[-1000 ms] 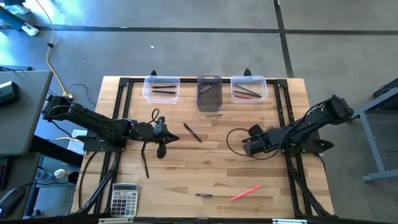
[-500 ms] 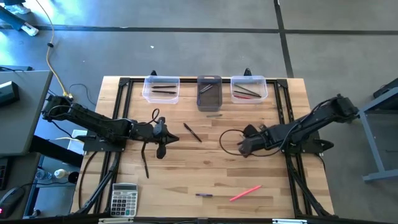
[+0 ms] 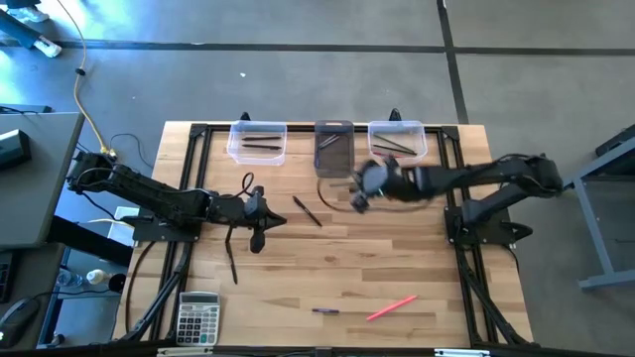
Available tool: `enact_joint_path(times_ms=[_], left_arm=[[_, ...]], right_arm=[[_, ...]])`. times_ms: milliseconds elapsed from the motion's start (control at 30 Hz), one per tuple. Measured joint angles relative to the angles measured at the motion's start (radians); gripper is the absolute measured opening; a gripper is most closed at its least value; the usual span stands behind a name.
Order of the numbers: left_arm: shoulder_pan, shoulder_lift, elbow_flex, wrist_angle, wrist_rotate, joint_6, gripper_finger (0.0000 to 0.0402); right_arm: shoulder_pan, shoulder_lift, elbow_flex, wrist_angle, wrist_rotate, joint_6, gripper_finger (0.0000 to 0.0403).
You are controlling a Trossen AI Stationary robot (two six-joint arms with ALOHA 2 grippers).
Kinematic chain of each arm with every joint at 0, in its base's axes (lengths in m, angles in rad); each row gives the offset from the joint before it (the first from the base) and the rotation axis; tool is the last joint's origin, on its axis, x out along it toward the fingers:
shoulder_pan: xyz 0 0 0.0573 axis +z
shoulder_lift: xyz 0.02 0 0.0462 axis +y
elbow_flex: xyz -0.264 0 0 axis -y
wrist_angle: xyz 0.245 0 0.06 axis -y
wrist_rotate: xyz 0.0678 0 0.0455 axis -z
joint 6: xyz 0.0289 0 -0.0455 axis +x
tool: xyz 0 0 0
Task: Sort crayons/erasers/pens/pencils in bins
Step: Put the gray crayon into the black bin
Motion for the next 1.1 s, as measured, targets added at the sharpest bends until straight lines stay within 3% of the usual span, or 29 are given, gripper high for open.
enact_joint_path(times_ms=[267, 467, 900, 1100], left_arm=[[0.0, 0.0, 0.0, 0.0, 0.0, 0.002, 0.0], [0.0, 0.0, 0.0, 0.0, 0.0, 0.009, 0.0], [0.0, 0.0, 0.0, -0.001, 0.005, 0.018, 0.0], [0.0, 0.0, 0.0, -0.001, 0.006, 0.012, 0.0]], right_arm=[[-0.279, 0.258, 0.161, 0.115, -0.159, -0.301, 0.0012], [-0.407, 0.442, 0.232, 0.249, -0.294, -0.429, 0.0012], [-0.479, 0.613, 0.311, 0.276, -0.34, -0.456, 0.0013], [-0.481, 0.613, 0.312, 0.282, -0.34, -0.451, 0.0062]])
